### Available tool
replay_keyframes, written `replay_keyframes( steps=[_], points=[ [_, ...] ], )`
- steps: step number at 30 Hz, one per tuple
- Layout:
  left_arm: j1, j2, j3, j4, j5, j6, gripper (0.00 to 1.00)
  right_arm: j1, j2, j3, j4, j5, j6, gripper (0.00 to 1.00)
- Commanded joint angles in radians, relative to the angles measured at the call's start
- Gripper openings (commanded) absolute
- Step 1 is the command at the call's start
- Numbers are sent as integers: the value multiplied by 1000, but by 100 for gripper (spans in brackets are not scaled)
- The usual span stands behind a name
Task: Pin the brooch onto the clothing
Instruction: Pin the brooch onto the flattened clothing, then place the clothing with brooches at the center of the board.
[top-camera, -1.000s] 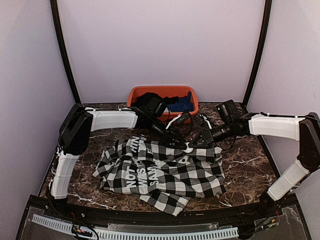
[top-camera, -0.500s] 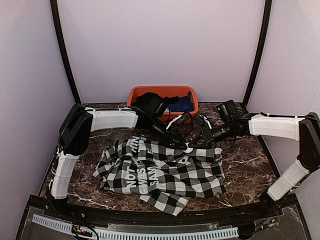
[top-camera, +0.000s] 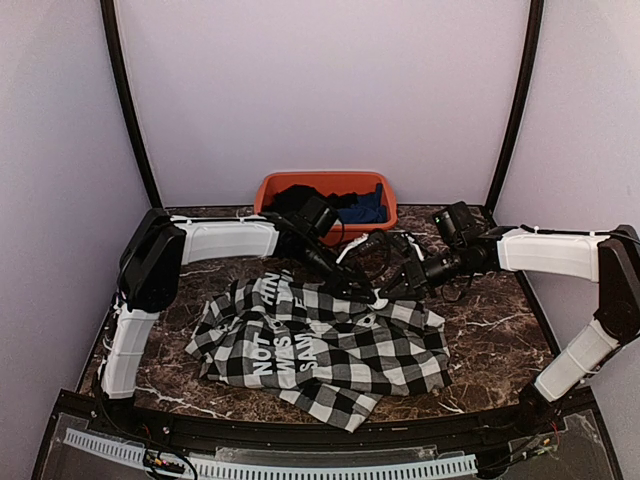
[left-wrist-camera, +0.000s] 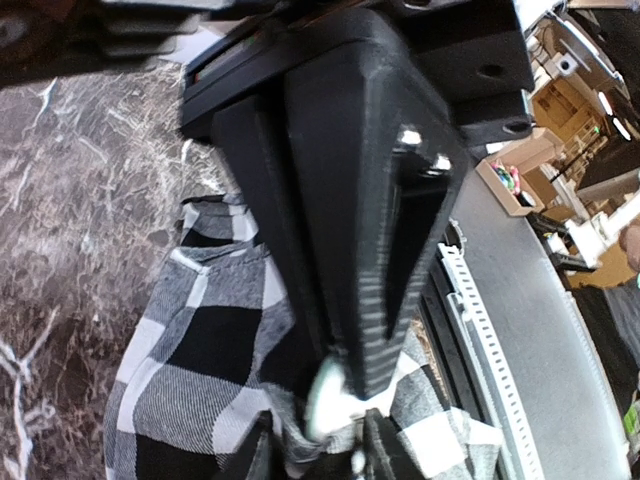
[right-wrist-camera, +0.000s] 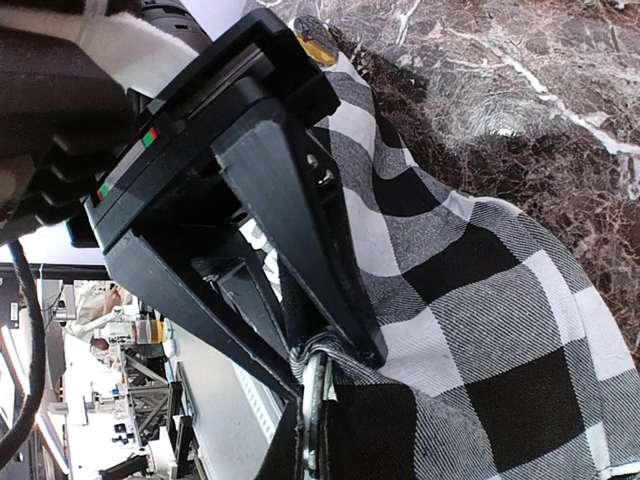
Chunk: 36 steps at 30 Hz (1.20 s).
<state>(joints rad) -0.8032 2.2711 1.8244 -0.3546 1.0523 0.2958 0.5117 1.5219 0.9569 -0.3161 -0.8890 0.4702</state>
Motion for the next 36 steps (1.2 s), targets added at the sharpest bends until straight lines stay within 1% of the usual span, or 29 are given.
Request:
replay_keyframes(
  steps=[1, 3, 8, 13, 16, 19, 21, 24, 26, 27, 28, 30, 32, 34, 36],
  points=[
    [-12, 5, 0, -43, -111, 11, 34, 24, -42, 37, 72, -90, -43, 0],
    [-3, -9, -24, -16, -96, -8, 39, 25, -42, 36, 58, -76, -58, 0],
    [35, -70, -112, 129, -62, -86, 49, 21, -36, 29, 23, -42, -87, 0],
    [46, -104, -156, 161, -62, -107, 59, 15, -35, 22, 24, -34, -88, 0],
    [50, -133, -191, 181, -76, -117, 62, 13, -35, 23, 21, -29, -80, 0],
    [55, -178, -236, 215, -134, -135, 66, 10, -34, 25, 10, -11, -51, 0],
    [57, -204, -273, 217, -210, -138, 67, 10, -34, 25, 5, 2, -16, 0],
    [56, -232, -329, 212, -319, -133, 68, 10, -35, 19, 5, 18, 57, 0],
    [56, -255, -369, 223, -386, -138, 68, 10, -42, 8, 35, 11, 137, 0],
    [56, -269, -393, 234, -405, -141, 68, 9, -48, -3, 68, -7, 205, 4],
    [56, -274, -403, 238, -439, -144, 68, 10, -59, -20, 112, -29, 262, 10],
    [56, -296, -429, 243, -498, -148, 69, 13, -86, -53, 210, -74, 375, 26],
    [60, -323, -452, 245, -549, -150, 70, 18, -123, -72, 285, -94, 458, 39],
    [66, -359, -475, 252, -592, -160, 73, 24, -168, -72, 311, -100, 507, 48],
    [76, -395, -493, 244, -633, -176, 76, 32, -203, -47, 304, -97, 501, 54]
  ],
)
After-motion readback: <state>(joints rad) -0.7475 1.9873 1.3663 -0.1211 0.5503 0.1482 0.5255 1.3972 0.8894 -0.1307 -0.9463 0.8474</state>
